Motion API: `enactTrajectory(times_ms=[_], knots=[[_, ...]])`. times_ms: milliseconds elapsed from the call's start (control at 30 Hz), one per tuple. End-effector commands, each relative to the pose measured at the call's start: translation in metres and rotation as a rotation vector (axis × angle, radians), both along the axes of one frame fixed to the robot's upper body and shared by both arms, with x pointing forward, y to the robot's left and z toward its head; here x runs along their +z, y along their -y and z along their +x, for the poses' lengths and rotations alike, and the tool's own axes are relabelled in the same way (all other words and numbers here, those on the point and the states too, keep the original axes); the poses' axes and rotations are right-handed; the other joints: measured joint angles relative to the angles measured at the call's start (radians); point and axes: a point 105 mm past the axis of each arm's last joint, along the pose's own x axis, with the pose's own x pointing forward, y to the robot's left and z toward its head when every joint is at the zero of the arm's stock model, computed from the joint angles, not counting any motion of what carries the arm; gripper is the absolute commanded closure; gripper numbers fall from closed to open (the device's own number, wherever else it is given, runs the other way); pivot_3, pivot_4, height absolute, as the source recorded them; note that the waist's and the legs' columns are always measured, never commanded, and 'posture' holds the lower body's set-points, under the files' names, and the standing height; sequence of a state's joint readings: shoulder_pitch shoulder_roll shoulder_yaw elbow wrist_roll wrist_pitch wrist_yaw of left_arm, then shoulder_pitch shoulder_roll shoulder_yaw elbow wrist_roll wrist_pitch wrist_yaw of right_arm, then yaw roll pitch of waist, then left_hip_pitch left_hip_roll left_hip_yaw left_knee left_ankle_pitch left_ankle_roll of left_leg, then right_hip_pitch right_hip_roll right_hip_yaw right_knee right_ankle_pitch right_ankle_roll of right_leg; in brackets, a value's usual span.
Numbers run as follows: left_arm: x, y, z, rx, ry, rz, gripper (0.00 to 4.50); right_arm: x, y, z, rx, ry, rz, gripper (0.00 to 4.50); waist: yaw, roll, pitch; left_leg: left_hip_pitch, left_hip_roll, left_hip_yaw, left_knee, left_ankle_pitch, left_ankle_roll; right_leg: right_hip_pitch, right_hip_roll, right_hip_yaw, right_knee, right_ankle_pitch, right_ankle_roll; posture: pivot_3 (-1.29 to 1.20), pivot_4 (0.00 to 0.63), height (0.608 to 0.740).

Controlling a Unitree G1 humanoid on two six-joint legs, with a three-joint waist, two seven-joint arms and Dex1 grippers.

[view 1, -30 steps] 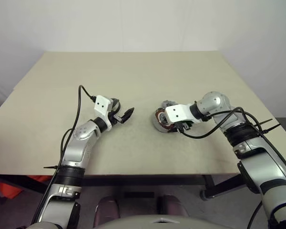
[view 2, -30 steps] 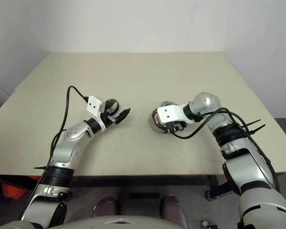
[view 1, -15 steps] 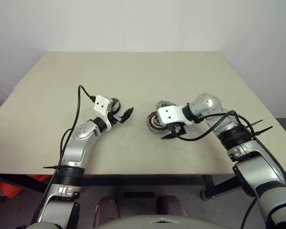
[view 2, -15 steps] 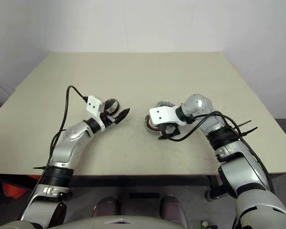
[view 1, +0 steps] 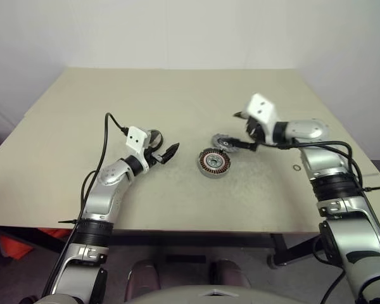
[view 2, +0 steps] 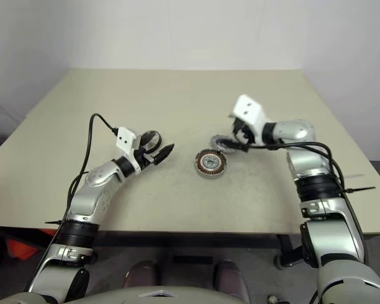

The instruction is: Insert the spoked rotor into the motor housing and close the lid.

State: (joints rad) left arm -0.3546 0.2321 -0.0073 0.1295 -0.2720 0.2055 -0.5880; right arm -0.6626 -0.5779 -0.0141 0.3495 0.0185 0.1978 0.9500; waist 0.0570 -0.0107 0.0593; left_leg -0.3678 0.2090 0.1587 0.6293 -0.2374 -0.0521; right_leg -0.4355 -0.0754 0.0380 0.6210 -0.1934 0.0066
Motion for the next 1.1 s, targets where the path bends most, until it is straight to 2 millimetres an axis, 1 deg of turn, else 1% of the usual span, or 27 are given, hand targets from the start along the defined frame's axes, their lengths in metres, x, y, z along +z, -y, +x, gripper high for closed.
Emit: enactTrajectory(times_ms=[33,133,233,300,367,500,533,667,800,967,1033,1100], knots=[[0.014,0.005,0.002,-0.033,0.042,-0.007,0.00,0.013,0.052,-0.004,-0.243,0.036,0.159,0.03,0.011,0.000,0.000,0.000,0.000,0.000,0.000,0.000,0.000,0.000,0.000,0.000,-0.001,0.000,0.000,0.00,0.000,0.740],[0.015,0.008,0.004,-0.048,0.042,-0.006,0.00,0.006,0.082,-0.018,-0.369,0.010,0.220,0.03,0.017,0.002,0.001,0.000,-0.001,0.000,-0.002,0.000,-0.001,0.001,0.000,-0.001,-0.003,0.000,0.000,0.00,0.000,0.740],[0.014,0.012,0.006,-0.062,0.041,-0.005,0.00,-0.008,0.108,-0.034,-0.477,-0.008,0.219,0.03,0.018,0.002,0.001,0.000,0.000,-0.001,-0.003,0.000,-0.001,0.001,0.000,-0.001,-0.003,0.000,0.000,0.00,0.000,0.740],[0.014,0.014,0.006,-0.071,0.039,-0.004,0.00,-0.018,0.121,-0.042,-0.535,-0.021,0.207,0.03,0.017,0.003,0.001,0.001,-0.001,-0.001,-0.004,0.001,-0.001,0.001,0.000,-0.001,-0.003,0.000,0.000,0.00,0.000,0.740],[0.013,0.016,0.006,-0.080,0.037,-0.004,0.00,-0.026,0.128,-0.048,-0.576,-0.035,0.208,0.03,0.013,0.003,0.000,0.003,-0.001,-0.001,-0.005,0.001,-0.001,0.003,0.000,-0.001,-0.003,0.000,0.000,0.00,0.000,0.740],[0.013,0.018,0.007,-0.092,0.034,-0.001,0.00,-0.050,0.135,-0.060,-0.626,-0.088,0.200,0.03,0.012,0.004,0.001,0.003,-0.001,-0.001,-0.007,0.002,-0.002,0.004,0.000,0.000,-0.003,0.000,0.000,0.00,0.000,0.740],[0.013,0.017,0.008,-0.093,0.035,0.000,0.00,-0.058,0.137,-0.062,-0.638,-0.105,0.197,0.03,0.012,0.004,0.001,0.003,-0.001,-0.001,-0.008,0.003,-0.003,0.004,0.000,0.000,-0.003,0.000,0.000,0.00,0.000,0.740],[0.013,0.017,0.008,-0.095,0.035,0.004,0.00,-0.077,0.142,-0.065,-0.674,-0.142,0.200,0.03,0.012,0.005,0.000,0.003,-0.002,-0.001,-0.013,0.005,-0.002,0.004,-0.001,-0.001,-0.006,0.000,0.000,0.00,0.000,0.740],[0.013,0.016,0.007,-0.094,0.037,0.008,0.00,-0.087,0.145,-0.066,-0.691,-0.159,0.202,0.03,0.012,0.006,0.000,0.002,-0.002,-0.001,-0.014,0.005,-0.002,0.004,-0.001,-0.002,-0.008,0.000,0.000,0.00,0.000,0.740],[0.013,0.015,0.007,-0.088,0.038,0.016,0.00,-0.098,0.157,-0.070,-0.755,-0.193,0.200,0.03,0.014,0.007,0.000,0.002,-0.002,-0.004,-0.014,0.005,-0.002,0.005,-0.001,-0.006,-0.011,0.000,0.000,0.00,0.000,0.740],[0.012,0.014,0.006,-0.085,0.038,0.020,0.00,-0.101,0.159,-0.071,-0.768,-0.207,0.214,0.03,0.014,0.007,0.000,0.003,-0.002,-0.005,-0.014,0.005,-0.002,0.009,-0.002,-0.007,-0.013,0.000,0.000,0.00,0.000,0.740],[0.012,0.014,0.006,-0.083,0.038,0.021,0.00,-0.103,0.161,-0.073,-0.774,-0.215,0.219,0.41,0.013,0.007,0.000,0.005,-0.002,-0.006,-0.015,0.005,-0.002,0.013,-0.002,-0.008,-0.014,0.000,0.000,0.00,0.000,0.740]])
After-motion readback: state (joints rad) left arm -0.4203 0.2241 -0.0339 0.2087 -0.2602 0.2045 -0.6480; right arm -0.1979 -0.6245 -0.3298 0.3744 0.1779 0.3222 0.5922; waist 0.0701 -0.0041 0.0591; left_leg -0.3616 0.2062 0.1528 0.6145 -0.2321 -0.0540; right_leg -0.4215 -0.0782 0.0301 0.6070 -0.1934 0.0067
